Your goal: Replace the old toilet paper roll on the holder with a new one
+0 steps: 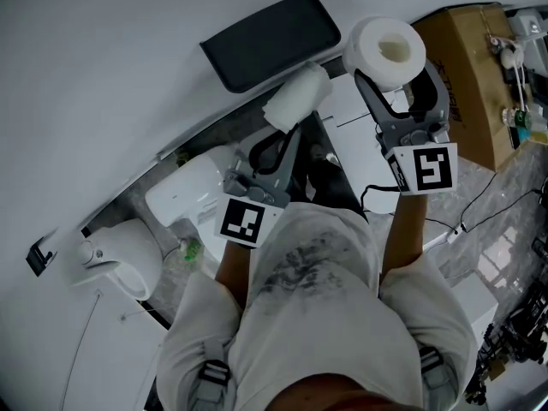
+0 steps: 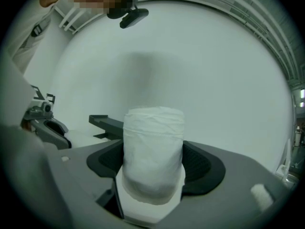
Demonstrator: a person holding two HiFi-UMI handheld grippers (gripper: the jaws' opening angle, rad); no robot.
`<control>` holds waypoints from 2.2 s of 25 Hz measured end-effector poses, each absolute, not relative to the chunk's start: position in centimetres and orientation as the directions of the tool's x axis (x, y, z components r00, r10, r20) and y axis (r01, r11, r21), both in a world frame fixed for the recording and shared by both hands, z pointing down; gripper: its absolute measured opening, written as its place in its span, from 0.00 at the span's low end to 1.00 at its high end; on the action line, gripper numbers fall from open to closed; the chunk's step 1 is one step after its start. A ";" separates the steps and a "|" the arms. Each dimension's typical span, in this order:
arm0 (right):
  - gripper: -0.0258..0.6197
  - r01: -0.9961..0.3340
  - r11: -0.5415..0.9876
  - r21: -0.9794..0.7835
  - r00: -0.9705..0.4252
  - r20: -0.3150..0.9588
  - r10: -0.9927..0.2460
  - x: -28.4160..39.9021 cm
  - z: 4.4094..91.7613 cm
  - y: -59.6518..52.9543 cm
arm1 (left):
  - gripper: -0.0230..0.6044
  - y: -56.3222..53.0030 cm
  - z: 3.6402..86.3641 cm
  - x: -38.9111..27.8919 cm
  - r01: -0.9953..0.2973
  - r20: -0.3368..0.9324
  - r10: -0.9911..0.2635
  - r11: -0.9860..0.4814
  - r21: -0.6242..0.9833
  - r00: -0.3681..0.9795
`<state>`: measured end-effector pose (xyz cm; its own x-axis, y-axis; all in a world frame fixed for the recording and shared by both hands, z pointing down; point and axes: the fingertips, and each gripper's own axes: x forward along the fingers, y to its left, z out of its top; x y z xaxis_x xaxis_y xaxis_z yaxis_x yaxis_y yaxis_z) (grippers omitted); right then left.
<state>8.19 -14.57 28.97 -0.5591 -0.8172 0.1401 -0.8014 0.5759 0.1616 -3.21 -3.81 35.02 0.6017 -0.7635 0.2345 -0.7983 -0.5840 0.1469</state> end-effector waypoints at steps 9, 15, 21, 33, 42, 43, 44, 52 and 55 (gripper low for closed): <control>0.62 -0.742 0.641 0.197 -0.595 0.248 -0.765 8.6 34.0 -15.7 | 0.06 -3.7 36.1 -2.6 -0.840 0.256 -0.800 -0.518 0.159 0.542; 0.62 -0.688 0.682 0.246 -0.615 0.300 -0.729 7.7 36.0 -16.5 | 0.06 -4.1 36.5 -2.8 -0.866 0.253 -0.829 -0.479 0.140 0.499; 0.62 -0.623 0.718 0.310 -0.637 0.332 -0.696 7.2 38.0 -17.2 | 0.06 -4.0 37.1 -2.7 -0.888 0.263 -0.848 -0.441 0.133 0.460; 0.62 -0.507 0.746 0.433 -0.624 0.413 -0.663 6.5 40.4 -18.2 | 0.06 -3.9 37.5 -2.2 -0.911 0.256 -0.875 -0.390 0.131 0.411; 0.62 -0.390 0.729 0.562 -0.612 0.434 -0.661 5.9 41.5 -18.6 | 0.06 -3.6 37.8 -2.3 -0.922 0.254 -0.887 -0.361 0.138 0.385; 0.62 -0.379 0.727 0.572 -0.612 0.434 -0.661 5.7 41.5 -18.6 | 0.06 -3.5 37.8 -2.3 -0.923 0.253 -0.889 -0.358 0.139 0.382; 0.62 -0.368 0.724 0.584 -0.612 0.434 -0.661 5.6 41.5 -18.6 | 0.06 -3.4 37.8 -2.2 -0.924 0.254 -0.890 -0.355 0.139 0.380; 0.62 -0.287 0.694 0.661 -0.604 0.437 -0.666 4.1 41.4 -18.4 | 0.06 -2.6 38.0 -2.8 -0.931 0.258 -0.895 -0.340 0.135 0.364; 0.62 -0.276 0.684 0.675 -0.604 0.432 -0.670 3.8 41.3 -18.3 | 0.06 -2.4 38.1 -2.9 -0.933 0.260 -0.897 -0.332 0.136 0.357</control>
